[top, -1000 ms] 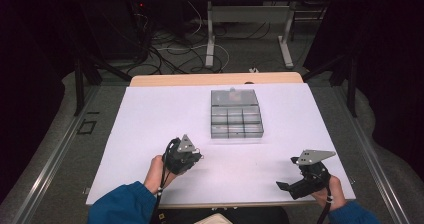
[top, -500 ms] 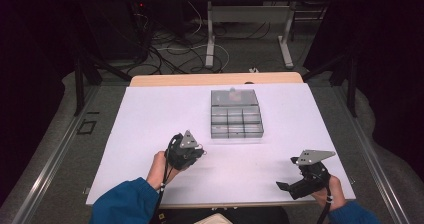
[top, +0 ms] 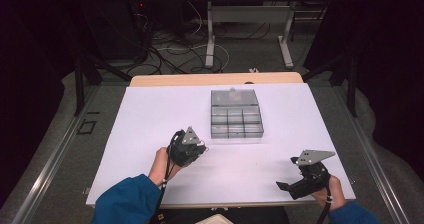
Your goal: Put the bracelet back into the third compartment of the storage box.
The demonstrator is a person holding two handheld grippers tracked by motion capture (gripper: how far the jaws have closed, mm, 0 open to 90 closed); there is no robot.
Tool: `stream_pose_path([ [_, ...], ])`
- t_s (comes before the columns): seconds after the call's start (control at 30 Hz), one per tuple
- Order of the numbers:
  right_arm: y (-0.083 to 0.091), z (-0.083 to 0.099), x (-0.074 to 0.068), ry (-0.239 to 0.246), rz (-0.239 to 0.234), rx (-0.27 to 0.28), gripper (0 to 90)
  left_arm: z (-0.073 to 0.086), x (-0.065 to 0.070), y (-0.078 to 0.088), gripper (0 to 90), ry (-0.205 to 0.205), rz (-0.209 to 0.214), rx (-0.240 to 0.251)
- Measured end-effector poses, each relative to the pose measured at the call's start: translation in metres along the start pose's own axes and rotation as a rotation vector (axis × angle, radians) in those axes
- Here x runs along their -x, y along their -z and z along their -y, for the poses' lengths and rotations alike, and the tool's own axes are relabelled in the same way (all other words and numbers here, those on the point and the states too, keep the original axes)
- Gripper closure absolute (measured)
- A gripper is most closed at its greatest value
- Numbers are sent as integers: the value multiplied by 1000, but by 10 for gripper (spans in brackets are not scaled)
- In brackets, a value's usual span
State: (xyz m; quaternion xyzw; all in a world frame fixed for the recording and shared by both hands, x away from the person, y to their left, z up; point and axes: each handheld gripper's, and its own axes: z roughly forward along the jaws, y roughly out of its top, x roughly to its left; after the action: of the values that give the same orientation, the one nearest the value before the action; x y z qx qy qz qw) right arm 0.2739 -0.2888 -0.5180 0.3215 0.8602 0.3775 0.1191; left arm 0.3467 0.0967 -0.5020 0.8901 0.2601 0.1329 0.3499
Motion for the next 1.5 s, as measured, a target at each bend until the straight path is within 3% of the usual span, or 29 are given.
stream_pose_path([
  [0.4,0,0,0,12,3,-11,1,-13,-2,-7,896,-7,4,15],
  [0.57,-1,0,0,-4,4,-14,1,-18,-3,-10,895,-19,5,18],
  [0.93,-2,2,0,-7,17,8,1,-31,-8,-13,895,-18,10,31],
  [1.33,-2,1,0,1,7,-7,2,-45,-12,-21,895,-46,21,21],
  [1.5,-2,1,0,-2,10,3,2,-54,-14,-22,895,-34,25,36],
])
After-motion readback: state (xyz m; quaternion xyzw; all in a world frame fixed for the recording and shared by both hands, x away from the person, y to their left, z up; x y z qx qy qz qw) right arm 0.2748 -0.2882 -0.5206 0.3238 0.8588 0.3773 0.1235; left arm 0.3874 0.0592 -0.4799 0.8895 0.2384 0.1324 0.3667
